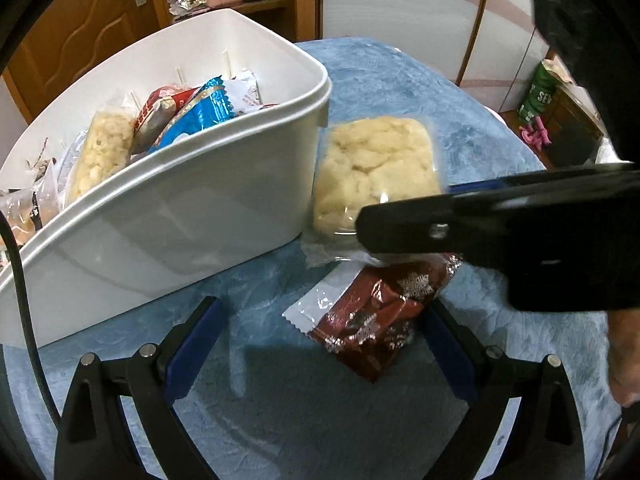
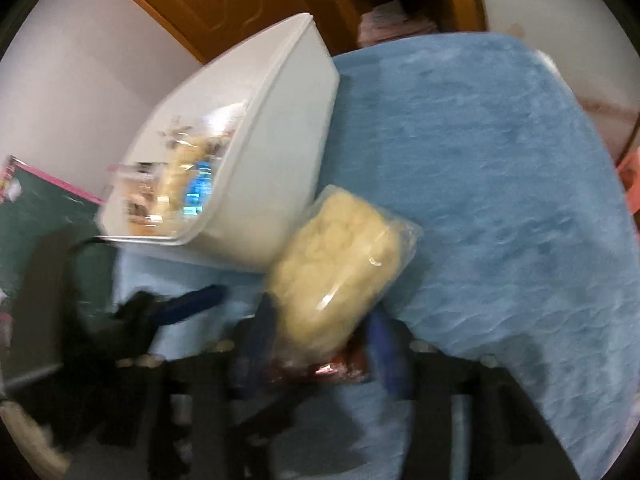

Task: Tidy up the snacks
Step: 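Grasp the clear rice bar bag with the right gripper while the left grasps the brown candy, then carry both snacks over the white bin and open both grippers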

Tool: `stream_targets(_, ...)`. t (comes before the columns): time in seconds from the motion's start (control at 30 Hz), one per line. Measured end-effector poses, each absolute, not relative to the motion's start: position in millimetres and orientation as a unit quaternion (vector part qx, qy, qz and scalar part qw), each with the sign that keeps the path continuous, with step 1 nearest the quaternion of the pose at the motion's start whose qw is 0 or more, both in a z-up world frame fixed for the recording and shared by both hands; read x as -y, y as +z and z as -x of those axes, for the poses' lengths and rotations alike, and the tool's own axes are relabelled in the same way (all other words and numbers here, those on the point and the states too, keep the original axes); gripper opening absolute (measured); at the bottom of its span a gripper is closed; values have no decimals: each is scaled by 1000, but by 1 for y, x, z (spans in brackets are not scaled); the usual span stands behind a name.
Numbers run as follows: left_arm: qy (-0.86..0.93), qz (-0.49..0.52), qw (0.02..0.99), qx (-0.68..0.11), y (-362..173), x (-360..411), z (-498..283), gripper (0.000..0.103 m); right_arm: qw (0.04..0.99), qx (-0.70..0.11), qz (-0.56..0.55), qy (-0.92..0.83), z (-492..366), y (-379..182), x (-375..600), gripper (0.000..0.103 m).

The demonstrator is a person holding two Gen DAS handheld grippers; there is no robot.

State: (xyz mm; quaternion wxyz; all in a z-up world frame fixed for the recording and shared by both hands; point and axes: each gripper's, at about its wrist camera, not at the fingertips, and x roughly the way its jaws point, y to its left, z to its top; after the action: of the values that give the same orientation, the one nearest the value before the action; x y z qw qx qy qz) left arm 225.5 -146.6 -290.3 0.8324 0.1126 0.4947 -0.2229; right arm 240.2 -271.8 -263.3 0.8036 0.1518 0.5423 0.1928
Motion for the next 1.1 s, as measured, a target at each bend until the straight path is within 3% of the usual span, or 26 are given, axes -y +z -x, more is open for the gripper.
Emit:
stream_targets(0.63,-251,-149,820,-492,-295,198,-236,96,837,-489,-224,96,-185,-247,343,40)
stream_targets(0.67,-256,-150,820,-489,-294,200,-236,89,838,-487,-227,93,-184,-246,344,40)
stream_targets(0.7,-264,-150,822,-482,-293,202,-234,70,838,-486,-229,91,-180,-246,346,40)
stream_targets(0.77,-275,-159,819,-479,-287,208,-231,49,838,-485,-234,88,-175,-245,349,40)
stream_targets(0.8,-270,-165,817,-482,-286,210,-229,44,839,-484,-235,86,-173,-245,350,40)
stream_targets(1.1,-273,-160,821,-476,-258,191,-192,38,845,-471,-234,96,-145,-226,343,39)
